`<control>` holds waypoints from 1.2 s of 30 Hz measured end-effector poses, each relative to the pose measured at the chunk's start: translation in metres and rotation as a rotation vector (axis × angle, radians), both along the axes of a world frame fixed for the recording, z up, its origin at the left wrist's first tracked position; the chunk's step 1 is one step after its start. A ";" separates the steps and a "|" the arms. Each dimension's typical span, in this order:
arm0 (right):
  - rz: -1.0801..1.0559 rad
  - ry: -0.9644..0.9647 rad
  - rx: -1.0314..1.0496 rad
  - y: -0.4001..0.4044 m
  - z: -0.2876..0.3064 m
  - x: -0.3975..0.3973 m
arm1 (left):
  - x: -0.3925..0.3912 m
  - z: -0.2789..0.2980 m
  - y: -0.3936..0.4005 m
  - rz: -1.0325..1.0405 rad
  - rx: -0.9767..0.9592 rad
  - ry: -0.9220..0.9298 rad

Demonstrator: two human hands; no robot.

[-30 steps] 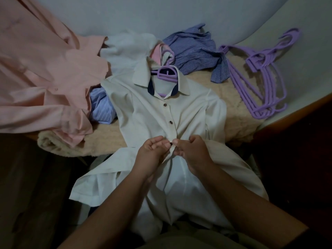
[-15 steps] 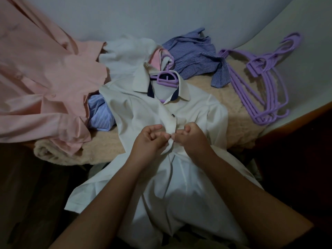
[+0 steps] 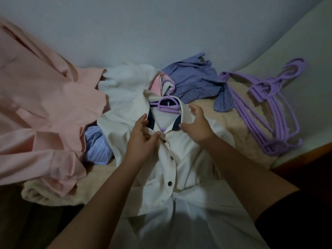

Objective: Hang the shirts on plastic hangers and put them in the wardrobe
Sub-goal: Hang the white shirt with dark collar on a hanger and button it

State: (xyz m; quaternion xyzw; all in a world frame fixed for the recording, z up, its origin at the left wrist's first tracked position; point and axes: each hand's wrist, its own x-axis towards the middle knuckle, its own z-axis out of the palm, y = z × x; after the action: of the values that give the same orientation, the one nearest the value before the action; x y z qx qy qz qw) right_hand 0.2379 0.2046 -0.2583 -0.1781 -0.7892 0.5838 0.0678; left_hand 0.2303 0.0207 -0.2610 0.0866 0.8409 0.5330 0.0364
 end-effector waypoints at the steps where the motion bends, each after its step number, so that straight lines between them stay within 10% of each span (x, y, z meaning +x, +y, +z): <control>1: 0.041 -0.029 0.022 0.005 -0.001 -0.008 | -0.007 -0.002 0.002 0.002 -0.012 0.000; 11: 0.413 -0.267 0.434 0.034 -0.016 -0.047 | -0.024 -0.027 0.009 0.067 0.049 -0.007; 22: 0.376 -0.020 0.941 0.015 -0.007 -0.022 | -0.011 -0.017 0.010 0.058 0.176 0.037; 36: 0.125 0.199 0.932 0.045 0.082 -0.118 | -0.134 0.066 0.020 -0.086 0.052 0.285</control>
State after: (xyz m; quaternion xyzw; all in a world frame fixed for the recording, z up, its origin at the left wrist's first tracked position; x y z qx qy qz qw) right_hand 0.1195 0.2498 -0.1762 -0.0243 -0.9657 0.1850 0.1806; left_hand 0.0963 0.0412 -0.1951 0.1982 0.8191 0.5347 -0.0626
